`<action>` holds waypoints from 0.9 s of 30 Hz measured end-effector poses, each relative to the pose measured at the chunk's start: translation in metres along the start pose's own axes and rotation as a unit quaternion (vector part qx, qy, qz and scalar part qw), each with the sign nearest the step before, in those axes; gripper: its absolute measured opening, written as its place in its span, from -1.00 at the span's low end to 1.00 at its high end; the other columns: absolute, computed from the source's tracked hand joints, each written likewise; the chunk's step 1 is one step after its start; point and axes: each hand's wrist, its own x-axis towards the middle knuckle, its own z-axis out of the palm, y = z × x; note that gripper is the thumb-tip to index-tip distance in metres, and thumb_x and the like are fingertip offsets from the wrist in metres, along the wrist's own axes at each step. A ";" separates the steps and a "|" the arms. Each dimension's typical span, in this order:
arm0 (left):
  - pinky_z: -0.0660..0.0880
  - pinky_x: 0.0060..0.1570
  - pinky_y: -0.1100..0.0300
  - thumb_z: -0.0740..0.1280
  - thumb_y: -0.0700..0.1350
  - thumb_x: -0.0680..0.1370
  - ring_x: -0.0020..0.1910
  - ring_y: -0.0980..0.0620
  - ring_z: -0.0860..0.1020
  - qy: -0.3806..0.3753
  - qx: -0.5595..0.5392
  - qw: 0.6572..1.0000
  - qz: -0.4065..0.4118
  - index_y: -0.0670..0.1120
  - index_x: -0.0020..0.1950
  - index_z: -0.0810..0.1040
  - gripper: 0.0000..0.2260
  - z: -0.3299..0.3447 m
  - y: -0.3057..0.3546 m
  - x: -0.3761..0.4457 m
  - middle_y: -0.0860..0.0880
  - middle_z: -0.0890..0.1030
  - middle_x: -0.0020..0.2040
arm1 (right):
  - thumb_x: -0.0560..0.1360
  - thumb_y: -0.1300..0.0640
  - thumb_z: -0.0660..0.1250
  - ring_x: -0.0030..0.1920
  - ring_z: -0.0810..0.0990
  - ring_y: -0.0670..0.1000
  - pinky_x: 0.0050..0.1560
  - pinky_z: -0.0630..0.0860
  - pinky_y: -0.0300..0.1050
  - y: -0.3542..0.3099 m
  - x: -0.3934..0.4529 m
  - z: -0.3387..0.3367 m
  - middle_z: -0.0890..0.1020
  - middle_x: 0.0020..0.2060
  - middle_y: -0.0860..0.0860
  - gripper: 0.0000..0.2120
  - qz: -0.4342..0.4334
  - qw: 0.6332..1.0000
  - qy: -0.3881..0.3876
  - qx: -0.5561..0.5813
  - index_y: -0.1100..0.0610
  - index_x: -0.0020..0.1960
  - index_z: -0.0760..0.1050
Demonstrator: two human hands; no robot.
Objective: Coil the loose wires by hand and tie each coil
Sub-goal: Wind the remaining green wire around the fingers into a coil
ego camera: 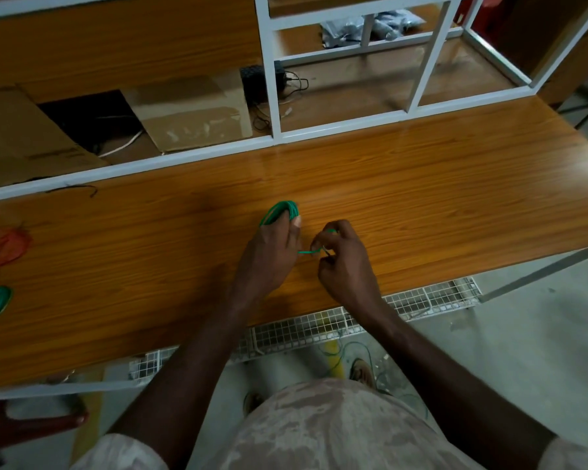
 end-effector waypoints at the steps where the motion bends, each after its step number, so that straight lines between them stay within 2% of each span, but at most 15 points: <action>1: 0.60 -0.28 -0.12 0.04 0.22 0.73 -0.30 -0.05 0.64 -0.013 -0.030 0.999 -0.013 -0.06 0.22 0.53 -0.57 -0.002 -0.004 0.000 -0.02 0.61 -0.23 | 0.38 0.51 0.27 -0.07 0.64 0.05 -0.22 0.59 -0.04 0.003 0.002 -0.005 0.51 0.22 -0.01 -0.53 0.015 0.999 0.001 0.040 0.06 0.10 0.63; 3: 0.64 -0.24 -0.09 0.08 0.20 0.74 -0.29 -0.01 0.66 -0.033 -0.083 0.995 -0.035 -0.03 0.33 0.55 -0.59 -0.007 -0.014 0.000 -0.01 0.61 -0.23 | 0.50 0.52 0.27 -0.19 0.72 0.05 -0.32 0.64 -0.06 0.008 0.007 -0.018 0.55 0.28 -0.04 -0.45 0.062 0.991 -0.044 0.109 0.03 0.31 0.59; 4: 0.63 -0.23 -0.05 0.11 0.17 0.76 -0.28 0.01 0.65 -0.039 -0.094 0.994 -0.042 -0.04 0.33 0.56 -0.62 -0.010 -0.017 -0.002 -0.01 0.60 -0.24 | 0.56 0.47 0.32 -0.26 0.72 0.07 -0.36 0.62 -0.02 0.012 0.008 -0.023 0.60 0.22 -0.05 -0.52 0.074 0.987 -0.080 0.119 0.01 0.33 0.57; 6: 0.57 -0.26 0.13 0.18 0.13 0.75 -0.28 0.08 0.63 -0.053 -0.119 0.989 -0.071 -0.09 0.33 0.57 -0.64 -0.014 -0.019 -0.005 0.02 0.60 -0.23 | 0.57 0.26 0.49 -0.24 0.68 0.04 -0.27 0.56 -0.03 0.022 0.010 -0.029 0.68 0.04 -0.05 -0.74 0.056 0.987 -0.126 0.086 0.01 0.21 0.62; 8: 0.49 -0.30 0.36 0.24 0.12 0.73 -0.27 0.19 0.62 -0.070 -0.180 0.974 -0.115 -0.07 0.40 0.55 -0.64 -0.015 -0.021 -0.008 0.04 0.58 -0.15 | 0.52 0.14 0.59 -0.20 0.66 0.00 -0.18 0.52 -0.06 0.027 0.008 -0.032 0.71 -0.10 -0.04 -0.84 0.055 0.985 -0.140 0.083 0.04 0.07 0.68; 9: 0.48 -0.30 0.38 0.28 0.15 0.71 -0.28 0.22 0.63 -0.077 -0.193 0.971 -0.123 -0.06 0.43 0.54 -0.61 -0.014 -0.022 -0.009 0.05 0.59 -0.12 | 0.51 0.11 0.60 -0.18 0.68 -0.01 -0.15 0.54 -0.05 0.028 0.007 -0.033 0.72 -0.14 -0.05 -0.87 0.055 0.985 -0.134 0.090 0.04 0.03 0.71; 11: 0.51 -0.23 0.27 0.36 0.33 0.59 -0.22 0.24 0.65 -0.092 -0.163 0.976 -0.109 0.01 0.46 0.53 -0.44 -0.013 -0.024 -0.011 0.07 0.63 -0.10 | 0.54 0.08 0.58 -0.13 0.70 -0.04 -0.12 0.56 -0.03 0.029 0.006 -0.036 0.76 -0.14 -0.09 -0.93 0.041 0.990 -0.102 0.087 0.05 0.00 0.75; 13: 0.53 -0.15 0.12 0.39 0.43 0.44 -0.17 0.14 0.63 -0.108 -0.146 0.979 -0.089 0.08 0.47 0.53 -0.31 -0.013 -0.026 -0.015 0.06 0.63 -0.12 | 0.56 0.06 0.56 -0.16 0.69 -0.04 -0.15 0.53 -0.02 0.029 0.007 -0.040 0.76 -0.17 -0.07 -0.94 0.052 0.990 -0.076 0.103 0.04 -0.01 0.77; 17: 0.46 -0.22 0.07 0.56 0.27 0.40 -0.28 0.13 0.51 -0.109 -0.221 0.966 -0.075 0.12 0.45 0.53 -0.35 -0.016 -0.034 -0.018 0.09 0.53 -0.26 | 0.55 0.11 0.56 -0.23 0.65 0.11 -0.22 0.49 0.01 0.030 0.011 -0.059 0.74 -0.22 0.06 -0.93 0.107 0.975 -0.078 0.180 0.11 -0.03 0.78; 19: 0.46 -0.23 0.08 0.60 0.17 0.41 -0.29 0.14 0.51 -0.104 -0.225 0.966 -0.077 0.10 0.47 0.51 -0.34 -0.018 -0.040 -0.018 0.13 0.53 -0.29 | 0.55 0.17 0.56 -0.39 0.56 -0.05 -0.33 0.43 -0.18 0.035 0.011 -0.071 0.69 -0.31 -0.02 -0.92 0.143 0.962 -0.058 0.225 0.19 -0.04 0.76; 20: 0.46 -0.22 0.08 0.60 0.14 0.41 -0.30 0.15 0.51 -0.098 -0.219 0.967 -0.082 0.09 0.48 0.51 -0.34 -0.019 -0.043 -0.018 0.15 0.53 -0.30 | 0.54 0.20 0.56 -0.45 0.46 -0.10 -0.39 0.37 -0.20 0.040 0.012 -0.075 0.64 -0.35 0.00 -0.91 0.167 0.953 -0.044 0.248 0.23 -0.04 0.75; 23: 0.48 -0.19 0.08 0.61 0.05 0.49 -0.28 0.15 0.53 -0.072 -0.171 0.979 -0.085 0.08 0.51 0.47 -0.38 -0.020 -0.048 -0.017 0.13 0.53 -0.25 | 0.52 0.23 0.57 -0.48 0.28 -0.04 -0.42 0.17 -0.12 0.050 0.016 -0.080 0.49 -0.38 0.13 -0.89 0.214 0.936 -0.022 0.277 0.29 -0.06 0.74; 25: 0.50 -0.15 0.09 0.57 0.04 0.54 -0.21 0.12 0.55 -0.042 -0.122 0.989 -0.078 0.08 0.54 0.45 -0.40 -0.021 -0.047 -0.016 0.05 0.55 -0.16 | 0.51 0.26 0.56 -0.50 0.30 -0.06 -0.43 0.18 -0.13 0.049 0.017 -0.077 0.52 -0.38 0.13 -0.92 0.223 0.937 -0.020 0.266 0.29 -0.07 0.74; 27: 0.55 -0.08 0.09 0.52 0.11 0.57 -0.13 0.14 0.57 -0.009 -0.093 0.992 -0.086 0.07 0.57 0.41 -0.39 -0.020 -0.048 -0.016 0.04 0.57 -0.06 | 0.52 0.28 0.55 -0.52 0.41 -0.19 -0.46 0.28 -0.28 0.044 0.016 -0.072 0.62 -0.38 0.02 -0.93 0.222 0.944 -0.009 0.243 0.31 -0.07 0.74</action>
